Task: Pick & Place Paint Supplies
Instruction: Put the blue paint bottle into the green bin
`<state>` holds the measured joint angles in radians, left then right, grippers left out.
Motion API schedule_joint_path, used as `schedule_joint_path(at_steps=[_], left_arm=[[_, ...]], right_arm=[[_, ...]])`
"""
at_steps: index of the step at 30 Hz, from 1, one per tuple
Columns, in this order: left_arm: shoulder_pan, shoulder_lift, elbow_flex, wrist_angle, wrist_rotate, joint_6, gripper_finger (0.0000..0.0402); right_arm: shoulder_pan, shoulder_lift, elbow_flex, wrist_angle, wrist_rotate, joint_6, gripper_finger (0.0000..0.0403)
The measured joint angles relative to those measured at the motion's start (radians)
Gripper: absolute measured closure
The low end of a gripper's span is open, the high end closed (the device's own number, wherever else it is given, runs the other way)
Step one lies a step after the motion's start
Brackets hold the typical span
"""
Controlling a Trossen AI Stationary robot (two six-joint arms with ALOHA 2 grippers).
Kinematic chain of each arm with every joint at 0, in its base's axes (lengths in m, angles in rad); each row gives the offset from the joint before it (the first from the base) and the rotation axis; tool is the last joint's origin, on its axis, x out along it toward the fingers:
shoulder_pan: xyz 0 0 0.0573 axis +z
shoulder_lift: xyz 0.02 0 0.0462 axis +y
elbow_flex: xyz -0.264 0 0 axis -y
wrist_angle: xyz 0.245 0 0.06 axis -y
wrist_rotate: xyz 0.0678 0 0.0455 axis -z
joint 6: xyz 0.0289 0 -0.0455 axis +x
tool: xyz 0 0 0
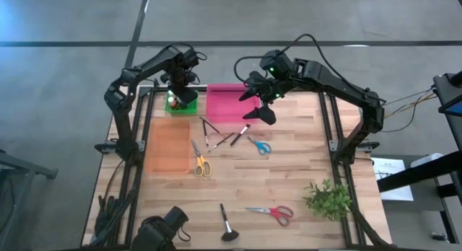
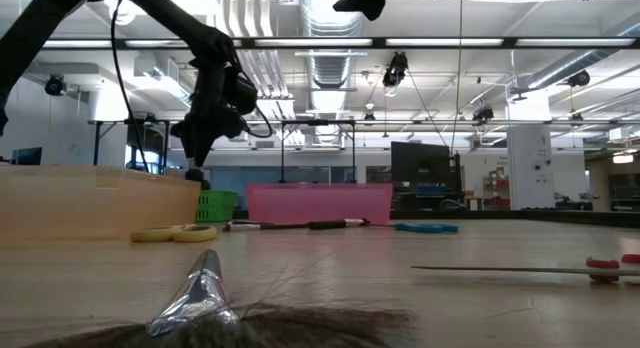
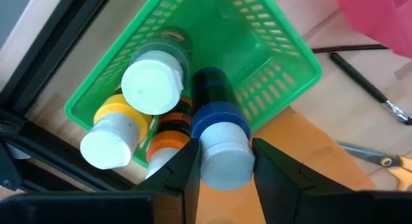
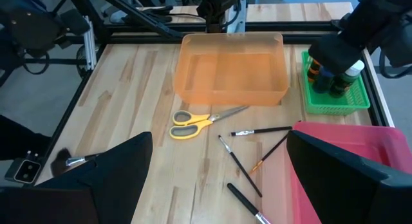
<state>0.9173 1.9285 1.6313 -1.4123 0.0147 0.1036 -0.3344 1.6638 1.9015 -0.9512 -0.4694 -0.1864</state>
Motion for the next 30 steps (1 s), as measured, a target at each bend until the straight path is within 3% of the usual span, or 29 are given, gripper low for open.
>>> schedule_joint_path(at_steps=[30], left_arm=[[0.009, 0.000, -0.003, 0.048, 0.001, 0.000, 0.0282]], right_arm=[[-0.001, 0.000, 0.000, 0.001, 0.000, -0.003, 0.0047]])
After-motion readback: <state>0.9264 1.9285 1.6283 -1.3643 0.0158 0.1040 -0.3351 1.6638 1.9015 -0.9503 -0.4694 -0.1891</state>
